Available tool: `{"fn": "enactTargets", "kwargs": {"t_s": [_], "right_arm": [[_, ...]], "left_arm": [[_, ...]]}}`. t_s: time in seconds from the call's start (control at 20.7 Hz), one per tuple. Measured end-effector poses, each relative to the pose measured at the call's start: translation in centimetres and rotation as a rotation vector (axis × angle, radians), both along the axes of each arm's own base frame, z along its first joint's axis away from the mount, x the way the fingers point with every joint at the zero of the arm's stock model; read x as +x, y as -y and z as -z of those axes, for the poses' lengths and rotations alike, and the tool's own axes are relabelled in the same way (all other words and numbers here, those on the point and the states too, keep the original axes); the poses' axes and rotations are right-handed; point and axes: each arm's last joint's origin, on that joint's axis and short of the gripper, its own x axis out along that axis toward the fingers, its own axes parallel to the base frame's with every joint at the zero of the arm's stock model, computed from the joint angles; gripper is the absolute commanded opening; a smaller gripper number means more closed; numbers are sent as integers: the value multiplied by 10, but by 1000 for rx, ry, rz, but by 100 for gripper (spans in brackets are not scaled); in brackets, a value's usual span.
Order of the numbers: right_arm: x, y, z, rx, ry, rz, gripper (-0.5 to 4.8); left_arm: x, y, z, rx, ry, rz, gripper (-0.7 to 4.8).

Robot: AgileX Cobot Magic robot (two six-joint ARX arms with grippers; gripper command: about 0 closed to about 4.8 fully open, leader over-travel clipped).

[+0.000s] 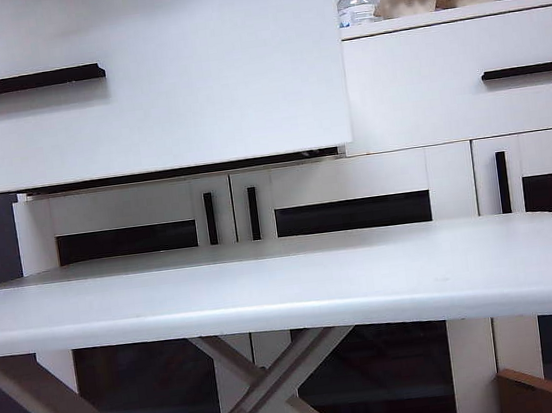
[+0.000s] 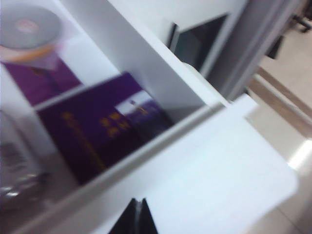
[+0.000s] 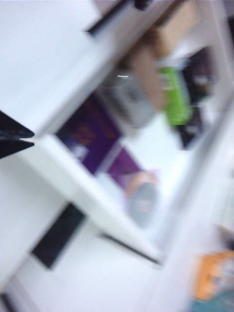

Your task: Pick up a can of beer from the white table, open the left drawer, place the beer inside the drawer, and finally close the drawer.

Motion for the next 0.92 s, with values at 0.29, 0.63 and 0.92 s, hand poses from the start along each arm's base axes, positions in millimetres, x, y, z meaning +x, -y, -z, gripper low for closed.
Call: {"fn": "enactTargets", "kwargs": {"t_s": [0.29,0.63,0.92], "right_arm": [[-11,6,0,-15,-23,-2,-1],[-11,6,0,3,-33,-8,-1],[-11,5,0,28,-54,-14,-1]], "left_arm": [[-27,-9,24,11,-27,-43,-6],[-63,-24,60,-92,206,-200,-6],[-54,-26,123,-80,220,-377,-6]]}}
